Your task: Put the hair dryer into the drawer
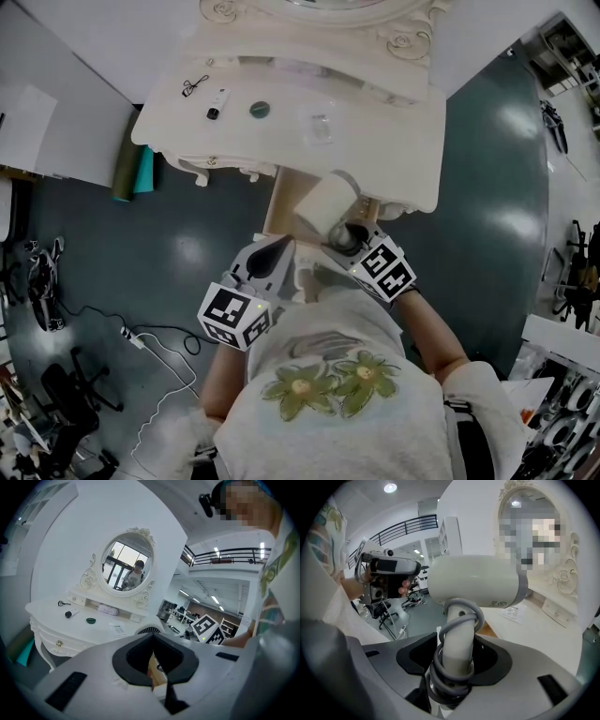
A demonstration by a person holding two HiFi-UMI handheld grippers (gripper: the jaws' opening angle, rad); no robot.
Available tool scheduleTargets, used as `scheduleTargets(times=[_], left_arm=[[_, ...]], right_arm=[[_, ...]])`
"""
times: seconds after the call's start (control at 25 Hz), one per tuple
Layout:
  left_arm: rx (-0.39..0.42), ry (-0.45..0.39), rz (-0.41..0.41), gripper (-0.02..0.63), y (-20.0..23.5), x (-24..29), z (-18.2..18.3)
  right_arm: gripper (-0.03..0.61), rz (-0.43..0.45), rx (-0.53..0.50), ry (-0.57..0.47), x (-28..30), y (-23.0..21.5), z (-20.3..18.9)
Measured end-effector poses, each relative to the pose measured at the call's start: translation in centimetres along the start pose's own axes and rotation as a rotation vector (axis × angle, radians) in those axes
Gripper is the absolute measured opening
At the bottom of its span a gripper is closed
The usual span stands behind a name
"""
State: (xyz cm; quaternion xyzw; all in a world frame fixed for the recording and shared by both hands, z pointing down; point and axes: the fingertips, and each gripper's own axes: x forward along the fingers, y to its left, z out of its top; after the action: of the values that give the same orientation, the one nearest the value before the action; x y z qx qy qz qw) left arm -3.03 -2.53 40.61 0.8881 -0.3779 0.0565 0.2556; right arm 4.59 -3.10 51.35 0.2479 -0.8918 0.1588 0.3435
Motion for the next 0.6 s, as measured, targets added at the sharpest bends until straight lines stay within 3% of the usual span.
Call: scheduleTargets(times=[0.6], left_arm=[[-0.002,0.016,0.007,0.011,0.4,-0.1,-0.4]], right_arm=[[0.218,0.023,-0.028,0.048,1.3,0.0,-0.8]])
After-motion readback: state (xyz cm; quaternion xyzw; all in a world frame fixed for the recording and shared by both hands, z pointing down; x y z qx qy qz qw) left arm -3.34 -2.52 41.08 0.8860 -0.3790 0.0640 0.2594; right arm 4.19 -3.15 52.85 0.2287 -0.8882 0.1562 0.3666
